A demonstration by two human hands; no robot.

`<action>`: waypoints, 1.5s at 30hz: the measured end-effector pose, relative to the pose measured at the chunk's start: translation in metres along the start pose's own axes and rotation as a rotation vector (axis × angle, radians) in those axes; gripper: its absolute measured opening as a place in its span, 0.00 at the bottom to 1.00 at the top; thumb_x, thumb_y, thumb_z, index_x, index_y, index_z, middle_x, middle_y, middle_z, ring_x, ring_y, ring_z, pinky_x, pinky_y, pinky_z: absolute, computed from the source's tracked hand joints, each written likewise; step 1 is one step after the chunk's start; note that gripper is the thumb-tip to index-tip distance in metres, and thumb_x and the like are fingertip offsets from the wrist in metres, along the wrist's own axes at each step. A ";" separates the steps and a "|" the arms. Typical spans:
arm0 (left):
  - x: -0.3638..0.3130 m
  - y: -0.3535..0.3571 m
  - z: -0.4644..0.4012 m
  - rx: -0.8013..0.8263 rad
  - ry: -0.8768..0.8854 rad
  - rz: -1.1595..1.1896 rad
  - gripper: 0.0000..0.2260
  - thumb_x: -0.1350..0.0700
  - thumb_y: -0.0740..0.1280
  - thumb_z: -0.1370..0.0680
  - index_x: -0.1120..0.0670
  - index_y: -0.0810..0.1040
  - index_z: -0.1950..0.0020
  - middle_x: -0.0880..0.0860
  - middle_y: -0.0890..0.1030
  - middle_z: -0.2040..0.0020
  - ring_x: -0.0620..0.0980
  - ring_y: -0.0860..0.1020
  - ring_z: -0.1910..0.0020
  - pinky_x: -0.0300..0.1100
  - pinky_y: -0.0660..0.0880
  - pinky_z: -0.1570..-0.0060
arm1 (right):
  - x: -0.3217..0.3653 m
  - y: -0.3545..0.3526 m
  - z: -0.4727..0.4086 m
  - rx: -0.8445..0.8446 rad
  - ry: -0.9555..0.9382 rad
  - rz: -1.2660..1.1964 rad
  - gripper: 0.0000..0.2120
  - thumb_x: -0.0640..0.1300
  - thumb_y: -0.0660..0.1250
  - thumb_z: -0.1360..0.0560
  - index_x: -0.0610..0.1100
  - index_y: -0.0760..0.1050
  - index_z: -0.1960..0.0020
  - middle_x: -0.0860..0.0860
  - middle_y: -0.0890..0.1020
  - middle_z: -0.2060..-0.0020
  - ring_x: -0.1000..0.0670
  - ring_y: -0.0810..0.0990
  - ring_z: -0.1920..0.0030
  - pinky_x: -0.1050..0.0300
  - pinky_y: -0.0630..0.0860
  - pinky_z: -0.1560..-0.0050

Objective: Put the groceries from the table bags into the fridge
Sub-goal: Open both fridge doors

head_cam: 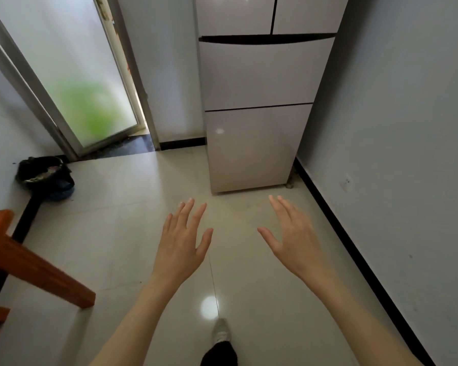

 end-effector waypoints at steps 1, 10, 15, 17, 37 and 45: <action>0.007 0.003 -0.024 0.004 0.005 -0.002 0.26 0.42 0.50 0.23 0.53 0.64 0.28 0.57 0.65 0.27 0.56 0.61 0.27 0.53 0.57 0.30 | -0.004 0.004 -0.023 0.003 0.010 0.002 0.33 0.61 0.53 0.27 0.43 0.63 0.28 0.43 0.72 0.33 0.43 0.70 0.32 0.42 0.69 0.34; 0.032 0.018 -0.220 0.010 0.103 -0.047 0.25 0.43 0.51 0.22 0.53 0.64 0.29 0.58 0.67 0.29 0.58 0.64 0.28 0.57 0.61 0.32 | -0.038 0.011 -0.200 -0.056 0.074 -0.001 0.33 0.61 0.55 0.26 0.47 0.58 0.26 0.46 0.66 0.29 0.46 0.63 0.28 0.44 0.61 0.29; 0.031 0.046 -0.292 0.055 0.126 -0.055 0.26 0.42 0.50 0.23 0.53 0.63 0.28 0.58 0.66 0.28 0.57 0.62 0.27 0.56 0.59 0.31 | -0.072 0.018 -0.265 -0.048 0.107 0.005 0.33 0.62 0.54 0.27 0.48 0.58 0.26 0.46 0.66 0.28 0.46 0.62 0.27 0.45 0.59 0.29; 0.031 0.058 -0.319 0.068 0.116 -0.061 0.26 0.42 0.50 0.23 0.52 0.63 0.28 0.58 0.66 0.28 0.57 0.62 0.27 0.56 0.58 0.31 | -0.088 0.022 -0.289 -0.018 0.116 0.006 0.33 0.60 0.55 0.27 0.49 0.57 0.25 0.47 0.65 0.28 0.47 0.61 0.27 0.46 0.57 0.28; -0.014 0.110 -0.639 -0.007 0.128 -0.255 0.25 0.44 0.52 0.24 0.52 0.65 0.29 0.60 0.67 0.29 0.61 0.63 0.29 0.59 0.59 0.33 | -0.227 -0.002 -0.588 -0.069 -0.012 0.096 0.32 0.61 0.52 0.27 0.45 0.63 0.28 0.43 0.70 0.31 0.42 0.67 0.30 0.38 0.64 0.33; -0.009 0.134 -0.744 -0.029 0.091 -0.158 0.26 0.46 0.57 0.22 0.54 0.61 0.26 0.61 0.61 0.26 0.62 0.56 0.26 0.56 0.53 0.30 | -0.253 0.006 -0.696 -0.095 -0.020 0.138 0.32 0.54 0.60 0.22 0.48 0.50 0.24 0.45 0.49 0.24 0.45 0.44 0.24 0.41 0.46 0.26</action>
Point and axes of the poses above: each hand's wrist, its own z-axis away from the middle knuckle, its own y-axis out of the palm, x = y × z, the point moved 2 cm from there along -z, towards the middle knuckle
